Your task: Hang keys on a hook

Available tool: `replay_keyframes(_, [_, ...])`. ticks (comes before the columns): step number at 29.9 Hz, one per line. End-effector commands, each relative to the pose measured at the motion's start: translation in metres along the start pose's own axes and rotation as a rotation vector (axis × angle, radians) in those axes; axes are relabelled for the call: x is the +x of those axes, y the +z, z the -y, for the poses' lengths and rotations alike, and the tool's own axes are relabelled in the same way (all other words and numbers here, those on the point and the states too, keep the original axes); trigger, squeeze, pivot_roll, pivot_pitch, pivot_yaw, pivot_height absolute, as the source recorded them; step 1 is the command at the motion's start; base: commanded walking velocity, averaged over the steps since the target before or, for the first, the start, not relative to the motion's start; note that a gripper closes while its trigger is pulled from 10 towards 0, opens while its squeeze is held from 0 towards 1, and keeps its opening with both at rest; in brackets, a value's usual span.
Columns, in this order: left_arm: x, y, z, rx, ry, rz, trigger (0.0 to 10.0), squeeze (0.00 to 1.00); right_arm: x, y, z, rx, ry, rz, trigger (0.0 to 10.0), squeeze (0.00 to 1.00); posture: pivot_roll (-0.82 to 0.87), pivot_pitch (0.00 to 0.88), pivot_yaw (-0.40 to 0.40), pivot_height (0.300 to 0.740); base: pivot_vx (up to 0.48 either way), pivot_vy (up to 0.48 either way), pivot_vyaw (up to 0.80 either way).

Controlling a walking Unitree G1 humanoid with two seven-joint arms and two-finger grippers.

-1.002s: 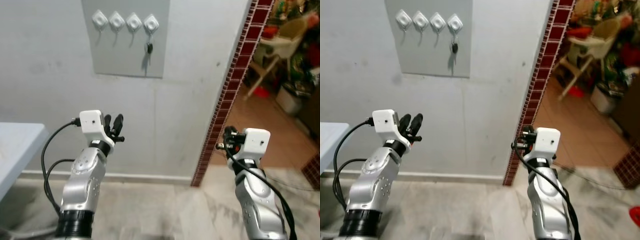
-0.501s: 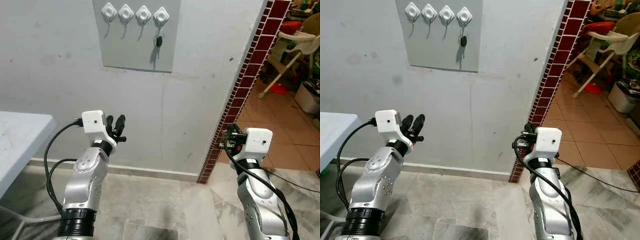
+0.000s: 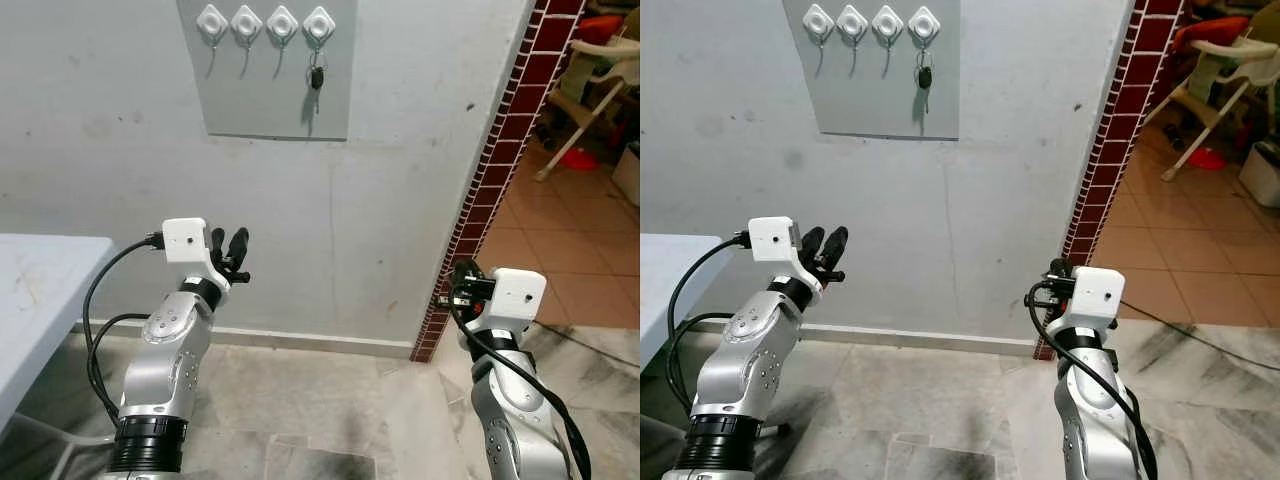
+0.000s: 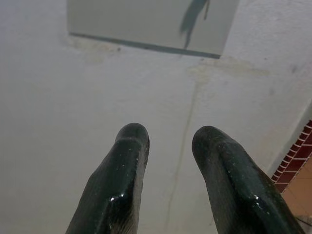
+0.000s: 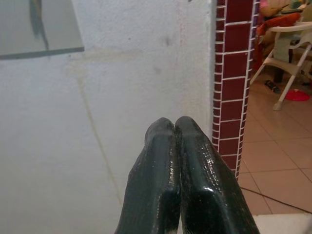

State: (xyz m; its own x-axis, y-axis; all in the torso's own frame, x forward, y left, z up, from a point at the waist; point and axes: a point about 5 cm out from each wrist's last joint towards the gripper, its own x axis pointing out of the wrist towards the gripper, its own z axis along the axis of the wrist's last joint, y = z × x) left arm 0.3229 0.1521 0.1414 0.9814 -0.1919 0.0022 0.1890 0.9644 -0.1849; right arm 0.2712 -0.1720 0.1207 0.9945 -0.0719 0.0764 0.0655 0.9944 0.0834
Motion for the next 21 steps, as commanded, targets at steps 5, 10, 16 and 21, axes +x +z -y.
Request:
replay_keyframes(5, [0.008,0.005,0.005,0.013,-0.047,0.002,10.0,0.00,-0.002,0.011,0.003,-0.018,-0.020,0.056,10.0,0.00,0.06,0.026,0.100,0.740,0.000,0.000,0.00])
replay_keyframes(10, [0.016,0.005,0.014,0.014,-0.104,0.003,10.0,0.00,-0.003,0.014,0.007,-0.024,-0.036,0.067,10.0,0.00,0.03,0.018,0.107,0.740,0.000,0.000,0.00])
replay_keyframes(16, [0.021,0.005,0.015,0.005,-0.132,-0.001,10.0,0.00,-0.003,0.017,0.010,-0.032,-0.051,0.080,10.0,0.00,0.01,0.007,0.109,0.740,0.000,0.000,0.00])
replay_keyframes(21, [0.023,0.006,0.013,-0.010,-0.133,-0.002,10.0,0.00,0.000,0.018,0.008,-0.037,-0.046,0.084,10.0,0.00,0.02,0.000,0.098,0.740,0.000,0.000,0.00])
